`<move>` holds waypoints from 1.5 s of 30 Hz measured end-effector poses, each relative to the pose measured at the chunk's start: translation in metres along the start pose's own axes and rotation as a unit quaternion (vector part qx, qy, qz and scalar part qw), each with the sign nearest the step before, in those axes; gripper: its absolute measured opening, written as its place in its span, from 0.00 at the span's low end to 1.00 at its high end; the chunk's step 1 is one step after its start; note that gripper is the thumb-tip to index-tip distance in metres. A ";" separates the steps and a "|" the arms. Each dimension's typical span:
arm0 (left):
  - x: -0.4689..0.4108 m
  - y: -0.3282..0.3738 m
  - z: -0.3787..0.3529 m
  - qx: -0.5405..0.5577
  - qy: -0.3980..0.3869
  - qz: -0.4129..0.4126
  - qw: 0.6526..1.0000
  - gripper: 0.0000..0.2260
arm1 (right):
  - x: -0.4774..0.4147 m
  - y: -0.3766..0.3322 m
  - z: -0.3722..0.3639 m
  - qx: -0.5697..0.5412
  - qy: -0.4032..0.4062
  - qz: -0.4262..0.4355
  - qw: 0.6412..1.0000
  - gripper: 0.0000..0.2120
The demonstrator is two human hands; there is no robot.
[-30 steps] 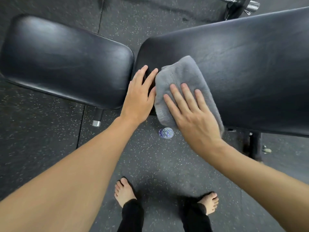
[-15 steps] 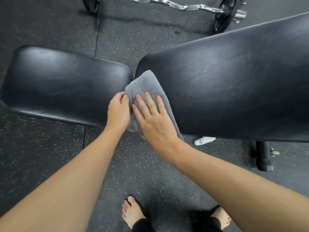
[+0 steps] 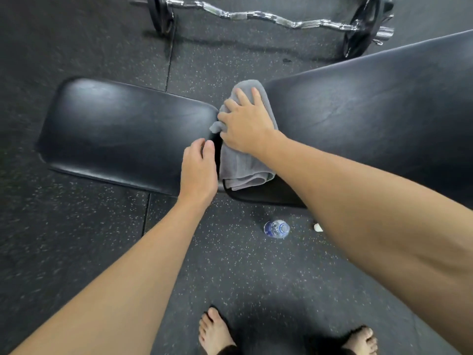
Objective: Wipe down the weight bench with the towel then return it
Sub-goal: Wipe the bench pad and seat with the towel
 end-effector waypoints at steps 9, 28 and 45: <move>0.020 0.013 0.011 -0.075 -0.016 -0.023 0.997 0.19 | 0.066 -0.081 -0.015 -0.014 -0.017 0.163 0.986 0.25; 0.091 0.130 -0.046 -0.082 -0.102 -0.066 0.989 0.20 | 0.172 0.142 0.040 -0.032 0.034 -0.089 0.995 0.33; 0.162 0.211 -0.182 -0.073 -0.269 0.071 0.958 0.17 | 0.250 0.317 0.111 0.050 -0.019 -0.258 0.965 0.15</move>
Point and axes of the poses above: each hand's wrist, its own x-axis away from the middle knuckle, its own z-axis out of the back of the hand, y = z × x, the point moved 9 cm from there along -x, towards the middle knuckle, and after that the axes turned 4 degrees about y, right-handed, at the moved point
